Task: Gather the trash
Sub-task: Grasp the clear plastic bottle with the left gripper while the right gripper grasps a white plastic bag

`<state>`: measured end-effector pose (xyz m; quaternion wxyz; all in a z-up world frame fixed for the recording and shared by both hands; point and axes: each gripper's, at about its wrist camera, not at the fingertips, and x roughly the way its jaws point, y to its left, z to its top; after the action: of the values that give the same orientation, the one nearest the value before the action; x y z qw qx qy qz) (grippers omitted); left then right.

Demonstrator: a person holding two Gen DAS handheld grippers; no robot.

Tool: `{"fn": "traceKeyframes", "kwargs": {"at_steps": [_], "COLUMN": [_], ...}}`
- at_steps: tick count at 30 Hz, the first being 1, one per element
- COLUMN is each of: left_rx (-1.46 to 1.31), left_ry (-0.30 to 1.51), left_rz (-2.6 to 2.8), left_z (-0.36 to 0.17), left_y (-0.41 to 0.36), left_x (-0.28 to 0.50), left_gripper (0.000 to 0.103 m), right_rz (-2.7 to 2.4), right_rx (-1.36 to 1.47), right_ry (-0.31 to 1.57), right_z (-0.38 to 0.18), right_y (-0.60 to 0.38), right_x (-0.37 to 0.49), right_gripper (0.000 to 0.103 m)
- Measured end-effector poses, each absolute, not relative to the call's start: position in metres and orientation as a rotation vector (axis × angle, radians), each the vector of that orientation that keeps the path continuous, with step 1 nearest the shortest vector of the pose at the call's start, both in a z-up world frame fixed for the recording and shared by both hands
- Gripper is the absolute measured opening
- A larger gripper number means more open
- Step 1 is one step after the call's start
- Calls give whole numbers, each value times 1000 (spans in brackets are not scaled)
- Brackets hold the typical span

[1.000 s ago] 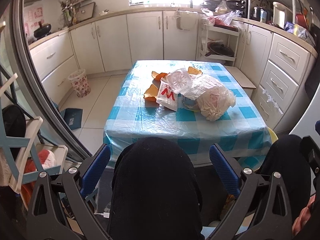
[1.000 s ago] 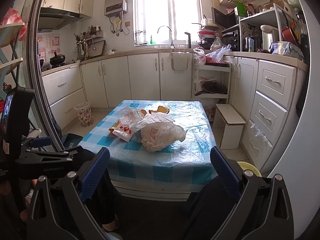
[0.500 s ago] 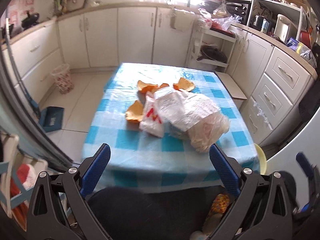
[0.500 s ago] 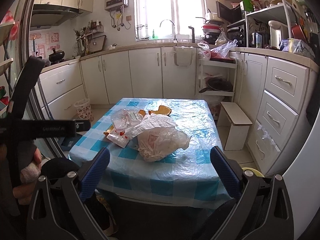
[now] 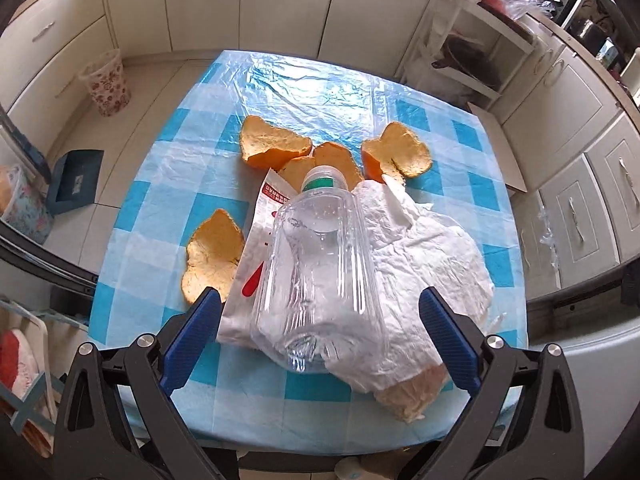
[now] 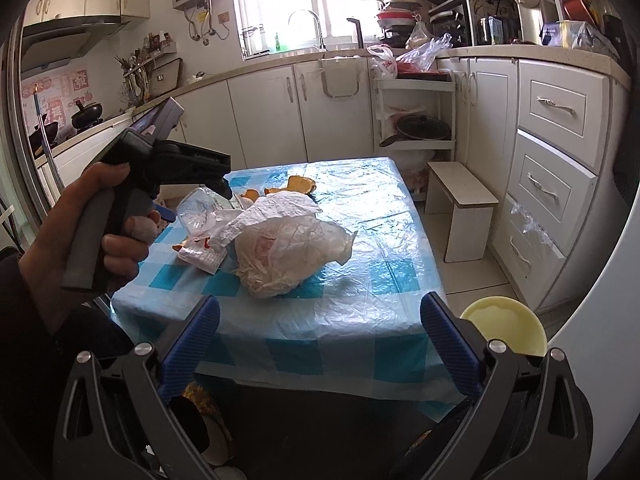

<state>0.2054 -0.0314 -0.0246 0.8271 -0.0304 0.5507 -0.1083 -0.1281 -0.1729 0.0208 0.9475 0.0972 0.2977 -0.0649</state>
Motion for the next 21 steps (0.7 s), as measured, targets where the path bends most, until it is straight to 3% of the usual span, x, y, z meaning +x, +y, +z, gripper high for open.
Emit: {"fn": "traceKeyframes", "kwargs": {"at_steps": [2, 5, 6, 13, 21], "left_rx": [-61, -87, -113, -213, -281], "left_ry": [1193, 1240, 1254, 1151, 1071], "left_rz": [-229, -248, -265, -319, -322], "left_z": [-30, -40, -44, -22, -5], "left_y": [-33, -33, -31, -14, 16], "left_x": [214, 221, 222, 215, 211], "left_gripper": [91, 61, 59, 55, 55], "right_rz": [-123, -105, -97, 7, 110], "right_rx": [208, 222, 225, 261, 178], "right_ry": [618, 618, 621, 602, 712], "right_z": [18, 16, 17, 32, 13], "right_y": [-174, -177, -178, -190, -161], "right_x": [-125, -117, -114, -66, 0], "right_gripper": [96, 96, 96, 96, 96]}}
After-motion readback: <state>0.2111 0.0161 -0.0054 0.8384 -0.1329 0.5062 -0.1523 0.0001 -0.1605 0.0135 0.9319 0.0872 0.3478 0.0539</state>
